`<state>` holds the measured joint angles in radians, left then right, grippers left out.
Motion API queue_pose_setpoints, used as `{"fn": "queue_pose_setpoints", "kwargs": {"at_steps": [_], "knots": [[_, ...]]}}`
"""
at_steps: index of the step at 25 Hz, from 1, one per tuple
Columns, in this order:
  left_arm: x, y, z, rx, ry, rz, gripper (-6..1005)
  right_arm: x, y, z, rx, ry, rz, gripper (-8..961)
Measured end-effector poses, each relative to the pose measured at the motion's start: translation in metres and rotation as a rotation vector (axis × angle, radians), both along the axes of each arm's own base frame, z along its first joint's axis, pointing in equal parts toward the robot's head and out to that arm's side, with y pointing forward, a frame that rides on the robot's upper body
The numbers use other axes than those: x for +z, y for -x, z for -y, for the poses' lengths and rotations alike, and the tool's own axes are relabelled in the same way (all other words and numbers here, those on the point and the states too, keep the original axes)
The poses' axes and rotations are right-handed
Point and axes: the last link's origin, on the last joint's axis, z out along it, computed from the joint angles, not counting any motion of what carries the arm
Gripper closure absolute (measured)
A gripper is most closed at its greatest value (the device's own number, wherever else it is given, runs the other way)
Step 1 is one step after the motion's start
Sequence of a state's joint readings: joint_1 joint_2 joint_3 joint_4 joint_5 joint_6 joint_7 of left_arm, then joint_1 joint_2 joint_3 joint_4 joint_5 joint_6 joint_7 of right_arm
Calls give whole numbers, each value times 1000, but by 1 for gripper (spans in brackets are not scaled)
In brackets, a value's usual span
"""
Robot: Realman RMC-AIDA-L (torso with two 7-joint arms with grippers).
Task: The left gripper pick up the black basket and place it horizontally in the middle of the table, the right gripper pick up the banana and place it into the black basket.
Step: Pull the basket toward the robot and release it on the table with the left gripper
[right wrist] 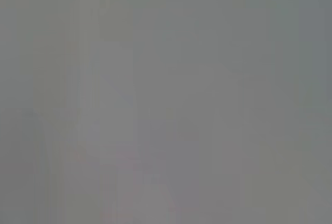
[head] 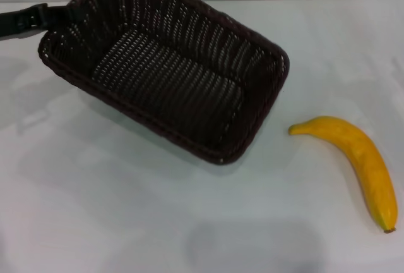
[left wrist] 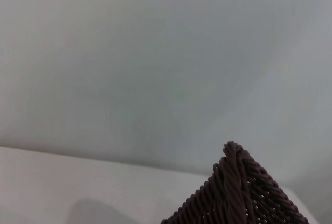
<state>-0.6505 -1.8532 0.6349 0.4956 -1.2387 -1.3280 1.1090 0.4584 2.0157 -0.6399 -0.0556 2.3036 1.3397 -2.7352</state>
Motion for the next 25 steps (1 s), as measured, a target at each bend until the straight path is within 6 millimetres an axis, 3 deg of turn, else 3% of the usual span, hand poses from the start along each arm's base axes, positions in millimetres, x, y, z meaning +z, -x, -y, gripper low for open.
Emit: {"fn": "queue_pose_setpoints", "kwargs": {"at_steps": [10,15,25], "knots": [[-20,26,24,168,-168,241,781,5,-6,-9,-47,3,30,124],[-45,36,36,254,-234,308,762,7,-9,-16,-85,8,51,123],[-85,32,41,312,-202,342,725,14,-7,-30,-108,7,78,124]]}}
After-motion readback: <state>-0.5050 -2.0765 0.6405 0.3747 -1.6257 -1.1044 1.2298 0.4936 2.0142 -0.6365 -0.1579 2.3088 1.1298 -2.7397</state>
